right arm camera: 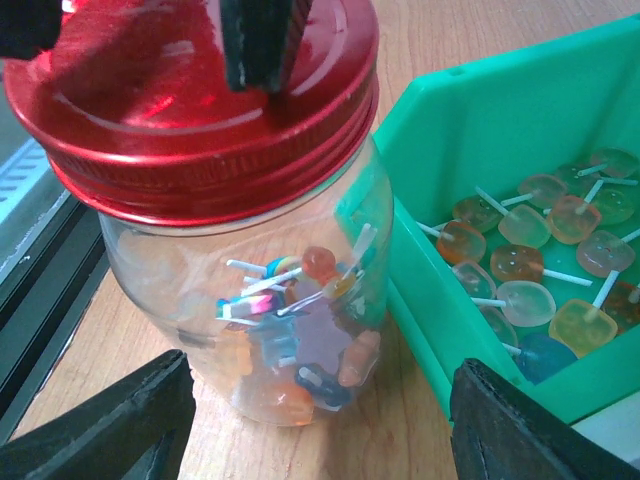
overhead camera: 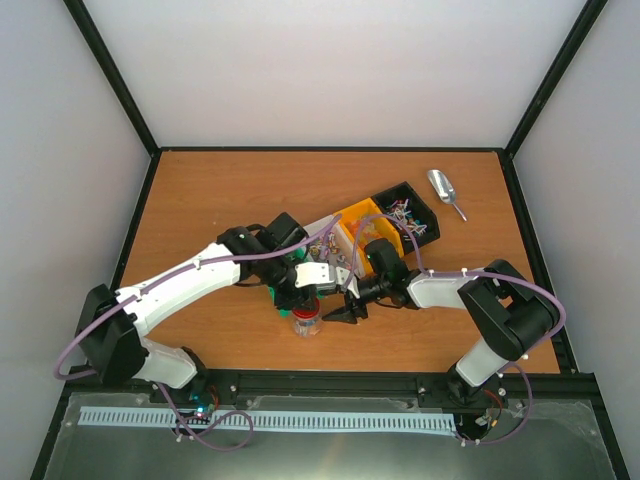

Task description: Pack the candies

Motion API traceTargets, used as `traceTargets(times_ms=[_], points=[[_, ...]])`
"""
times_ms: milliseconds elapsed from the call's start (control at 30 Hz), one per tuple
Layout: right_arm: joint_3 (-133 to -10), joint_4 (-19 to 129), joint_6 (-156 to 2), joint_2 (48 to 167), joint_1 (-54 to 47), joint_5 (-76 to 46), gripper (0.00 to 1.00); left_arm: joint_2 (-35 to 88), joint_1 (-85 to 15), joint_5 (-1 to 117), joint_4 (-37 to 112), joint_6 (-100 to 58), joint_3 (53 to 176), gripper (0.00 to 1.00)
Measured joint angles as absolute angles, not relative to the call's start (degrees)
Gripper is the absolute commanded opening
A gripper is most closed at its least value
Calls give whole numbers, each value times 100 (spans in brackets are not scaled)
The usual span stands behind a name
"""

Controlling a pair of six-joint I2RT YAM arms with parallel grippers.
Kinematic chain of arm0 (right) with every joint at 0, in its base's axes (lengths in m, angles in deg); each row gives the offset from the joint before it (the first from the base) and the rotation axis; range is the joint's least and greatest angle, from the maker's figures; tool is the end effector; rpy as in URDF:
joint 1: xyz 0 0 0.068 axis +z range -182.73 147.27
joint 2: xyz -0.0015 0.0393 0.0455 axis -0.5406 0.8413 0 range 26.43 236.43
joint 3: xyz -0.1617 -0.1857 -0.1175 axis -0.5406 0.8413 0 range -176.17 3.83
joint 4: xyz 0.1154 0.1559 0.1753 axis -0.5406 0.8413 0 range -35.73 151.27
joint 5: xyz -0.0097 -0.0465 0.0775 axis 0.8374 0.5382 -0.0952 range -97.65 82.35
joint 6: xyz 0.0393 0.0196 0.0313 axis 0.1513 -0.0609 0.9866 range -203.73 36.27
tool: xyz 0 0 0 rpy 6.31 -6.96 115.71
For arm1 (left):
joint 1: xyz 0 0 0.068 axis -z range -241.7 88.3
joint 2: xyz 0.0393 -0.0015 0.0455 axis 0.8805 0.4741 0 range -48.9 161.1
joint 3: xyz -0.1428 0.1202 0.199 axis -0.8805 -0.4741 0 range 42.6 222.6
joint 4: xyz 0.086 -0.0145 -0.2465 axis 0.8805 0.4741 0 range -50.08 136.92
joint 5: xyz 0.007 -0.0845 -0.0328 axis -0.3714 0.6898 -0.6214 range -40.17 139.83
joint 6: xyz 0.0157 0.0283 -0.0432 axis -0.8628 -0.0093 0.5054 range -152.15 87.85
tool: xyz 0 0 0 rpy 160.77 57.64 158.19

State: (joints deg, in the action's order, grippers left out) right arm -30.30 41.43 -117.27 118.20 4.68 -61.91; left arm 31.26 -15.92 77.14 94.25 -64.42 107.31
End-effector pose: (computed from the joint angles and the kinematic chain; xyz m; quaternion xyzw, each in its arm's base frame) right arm 0.2027 0.1914 0.1358 -0.6195 0.5674 0.4323 0.3277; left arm 0.1721 -0.2002 0.2670 0.6346 0.7171 -0.2508 0.1421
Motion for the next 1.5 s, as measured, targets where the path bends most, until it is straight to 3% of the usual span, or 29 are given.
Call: traceTargets(times_ms=[467,767,1033,1500], points=[[-3056,4253,-11767,11820,468,-6186,74,3060,-1592,7550,9477,-6545,10822,37],[-3150,4296,-11780,11820,468,-6186,82,2632,-1592,7399,9726,-6783,10706,27],[-3150,4336,-11800,11820,468,-6186,85,2389,-1555,7152,9412,-6916,10136,27],[-3150,4336,-11819,11822,470,-6186,85,2555,-1419,7023,9580,-6818,10573,26]])
